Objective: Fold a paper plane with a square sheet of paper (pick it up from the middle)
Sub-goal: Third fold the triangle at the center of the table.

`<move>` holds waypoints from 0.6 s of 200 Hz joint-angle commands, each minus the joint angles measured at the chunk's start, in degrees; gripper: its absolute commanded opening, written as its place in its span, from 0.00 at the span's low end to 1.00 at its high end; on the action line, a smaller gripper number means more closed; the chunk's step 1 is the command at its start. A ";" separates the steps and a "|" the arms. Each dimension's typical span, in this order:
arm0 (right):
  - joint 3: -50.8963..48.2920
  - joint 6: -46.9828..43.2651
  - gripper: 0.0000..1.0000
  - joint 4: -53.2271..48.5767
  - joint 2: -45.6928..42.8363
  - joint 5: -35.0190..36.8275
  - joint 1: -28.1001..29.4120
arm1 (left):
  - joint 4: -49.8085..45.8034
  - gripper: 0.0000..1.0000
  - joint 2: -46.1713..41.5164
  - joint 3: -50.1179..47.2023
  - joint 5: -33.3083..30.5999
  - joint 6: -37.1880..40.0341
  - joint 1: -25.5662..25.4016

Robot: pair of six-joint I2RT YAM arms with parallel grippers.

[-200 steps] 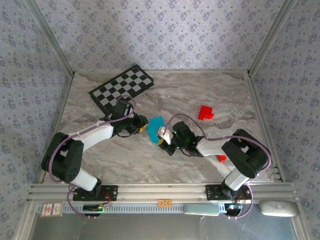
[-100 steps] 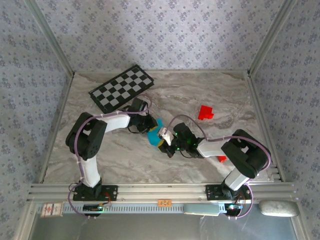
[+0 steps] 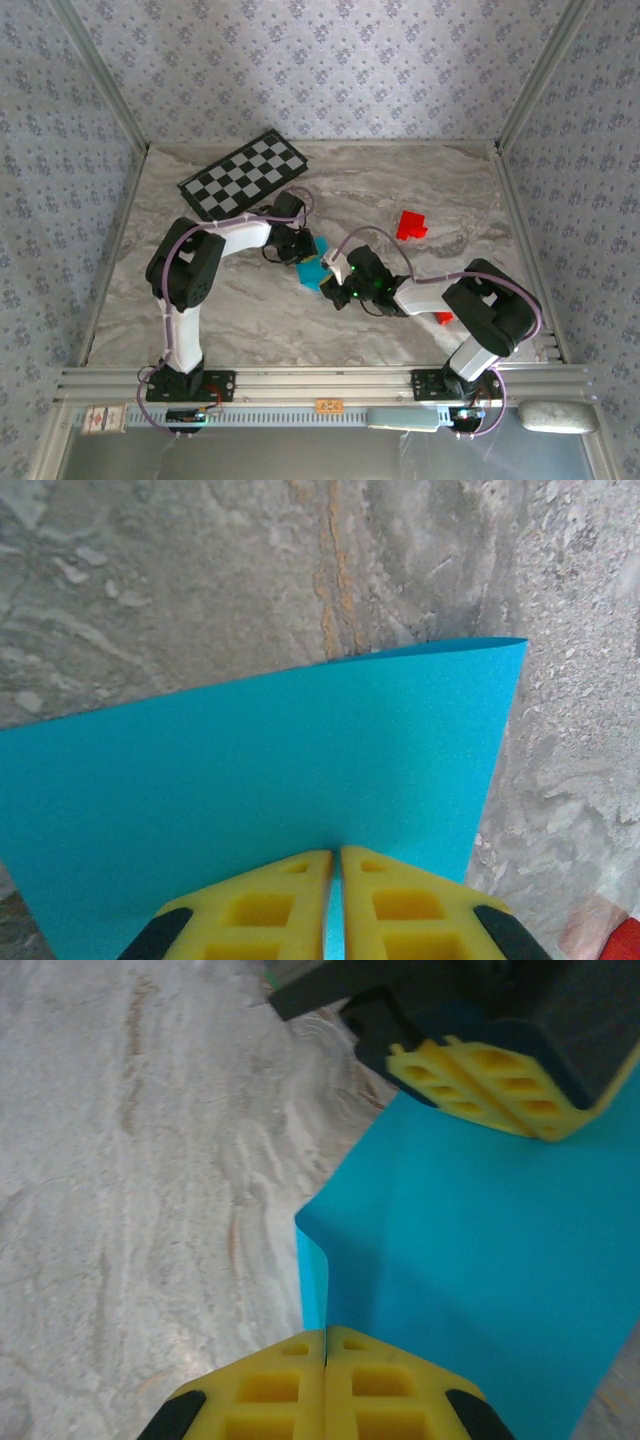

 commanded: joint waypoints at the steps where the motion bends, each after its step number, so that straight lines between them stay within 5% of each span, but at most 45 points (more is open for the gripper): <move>1: 1.37 2.27 0.04 -2.95 -0.31 6.54 0.33 | -5.48 0.12 3.09 0.29 -2.65 2.04 -0.65; 120: 3.80 2.76 0.04 -5.47 1.52 13.02 0.19 | -6.39 0.11 4.22 2.02 -1.51 4.23 -0.78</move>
